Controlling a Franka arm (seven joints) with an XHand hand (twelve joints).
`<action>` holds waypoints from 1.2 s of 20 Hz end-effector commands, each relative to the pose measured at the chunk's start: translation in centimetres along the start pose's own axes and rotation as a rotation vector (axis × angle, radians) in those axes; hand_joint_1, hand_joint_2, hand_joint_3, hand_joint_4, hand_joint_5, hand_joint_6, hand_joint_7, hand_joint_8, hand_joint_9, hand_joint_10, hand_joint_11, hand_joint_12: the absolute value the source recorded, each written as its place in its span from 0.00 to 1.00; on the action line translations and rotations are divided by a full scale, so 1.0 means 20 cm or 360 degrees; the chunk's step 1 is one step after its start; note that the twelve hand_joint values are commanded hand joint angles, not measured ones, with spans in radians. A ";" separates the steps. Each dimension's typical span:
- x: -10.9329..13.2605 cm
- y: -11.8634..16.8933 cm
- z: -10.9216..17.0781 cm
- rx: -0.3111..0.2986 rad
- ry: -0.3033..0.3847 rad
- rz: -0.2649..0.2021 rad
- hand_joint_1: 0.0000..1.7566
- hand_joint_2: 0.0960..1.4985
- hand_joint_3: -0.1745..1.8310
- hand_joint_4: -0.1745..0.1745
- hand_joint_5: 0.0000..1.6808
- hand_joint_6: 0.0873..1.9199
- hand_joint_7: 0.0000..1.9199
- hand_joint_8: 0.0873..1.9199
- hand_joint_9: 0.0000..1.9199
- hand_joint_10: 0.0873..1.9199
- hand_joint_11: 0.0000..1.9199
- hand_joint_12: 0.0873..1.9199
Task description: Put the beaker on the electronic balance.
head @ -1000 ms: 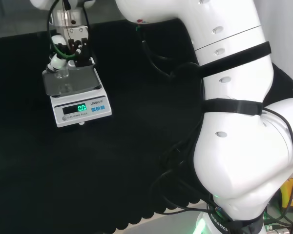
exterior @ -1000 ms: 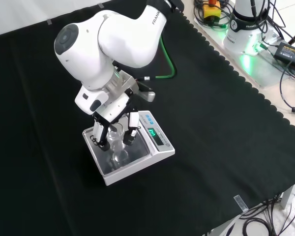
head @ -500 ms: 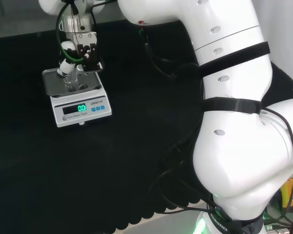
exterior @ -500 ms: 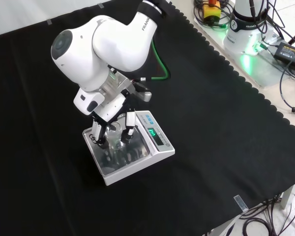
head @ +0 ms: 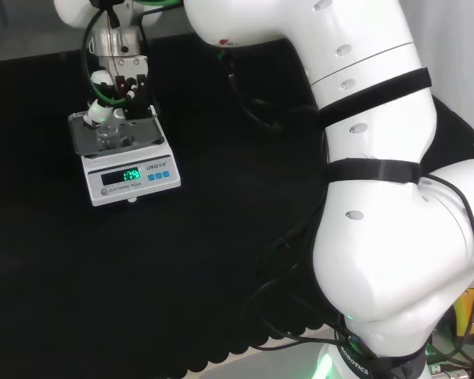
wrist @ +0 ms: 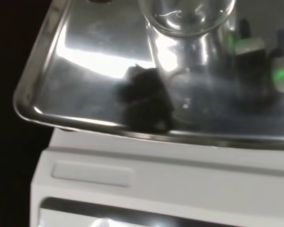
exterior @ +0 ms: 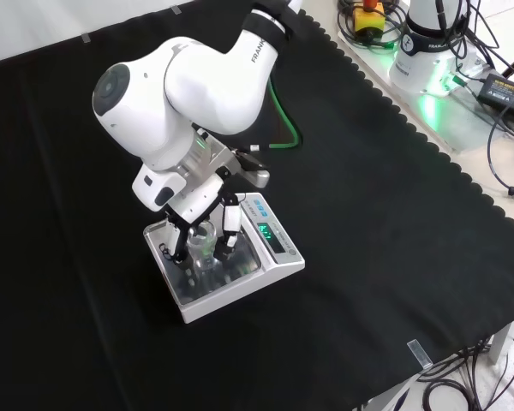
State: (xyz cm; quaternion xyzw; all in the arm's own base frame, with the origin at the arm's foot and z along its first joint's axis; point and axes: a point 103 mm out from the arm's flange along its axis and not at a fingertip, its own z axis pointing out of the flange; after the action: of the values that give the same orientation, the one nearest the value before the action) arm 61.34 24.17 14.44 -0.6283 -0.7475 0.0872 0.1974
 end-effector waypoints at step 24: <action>-0.12 -0.02 0.03 -0.0006 0.0044 0.0056 0.41 0.43 0.34 0.05 0.27 0.41 0.39 0.46 0.63 0.30 0.70 0.41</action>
State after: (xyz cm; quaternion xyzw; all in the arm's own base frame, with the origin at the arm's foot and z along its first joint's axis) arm 61.77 23.49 14.46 -0.6302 -0.7467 0.0793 0.1977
